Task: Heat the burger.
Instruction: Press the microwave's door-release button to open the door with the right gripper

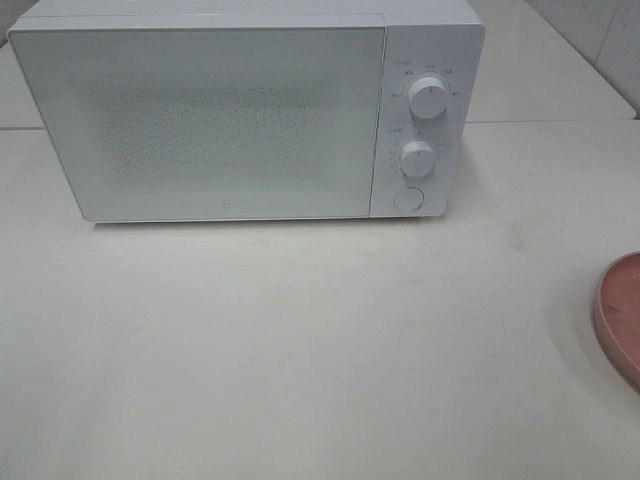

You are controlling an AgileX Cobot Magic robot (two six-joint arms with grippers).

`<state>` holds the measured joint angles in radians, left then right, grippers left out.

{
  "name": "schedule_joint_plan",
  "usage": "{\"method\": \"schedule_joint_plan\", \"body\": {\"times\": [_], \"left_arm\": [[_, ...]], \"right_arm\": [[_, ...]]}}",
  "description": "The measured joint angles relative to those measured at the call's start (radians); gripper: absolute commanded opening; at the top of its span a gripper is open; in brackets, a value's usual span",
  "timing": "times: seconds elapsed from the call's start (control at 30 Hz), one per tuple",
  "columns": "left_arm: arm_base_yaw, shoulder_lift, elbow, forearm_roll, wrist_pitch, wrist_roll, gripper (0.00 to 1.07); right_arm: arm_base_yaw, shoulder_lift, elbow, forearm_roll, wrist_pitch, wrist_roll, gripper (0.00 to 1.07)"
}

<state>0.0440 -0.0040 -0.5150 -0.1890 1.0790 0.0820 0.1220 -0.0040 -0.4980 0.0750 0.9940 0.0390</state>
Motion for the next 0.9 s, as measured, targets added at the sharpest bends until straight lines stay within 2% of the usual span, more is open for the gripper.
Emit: {"method": "schedule_joint_plan", "body": {"times": [0.63,0.9], "left_arm": [[0.000,0.000,0.000,0.000,0.000,0.000,0.98],[0.000,0.000,0.000,0.000,0.000,0.000,0.98]], "right_arm": [[0.000,0.000,0.000,0.000,-0.001,0.025,0.76],[0.000,0.096,-0.041,0.001,-0.016,0.036,0.76]]}}
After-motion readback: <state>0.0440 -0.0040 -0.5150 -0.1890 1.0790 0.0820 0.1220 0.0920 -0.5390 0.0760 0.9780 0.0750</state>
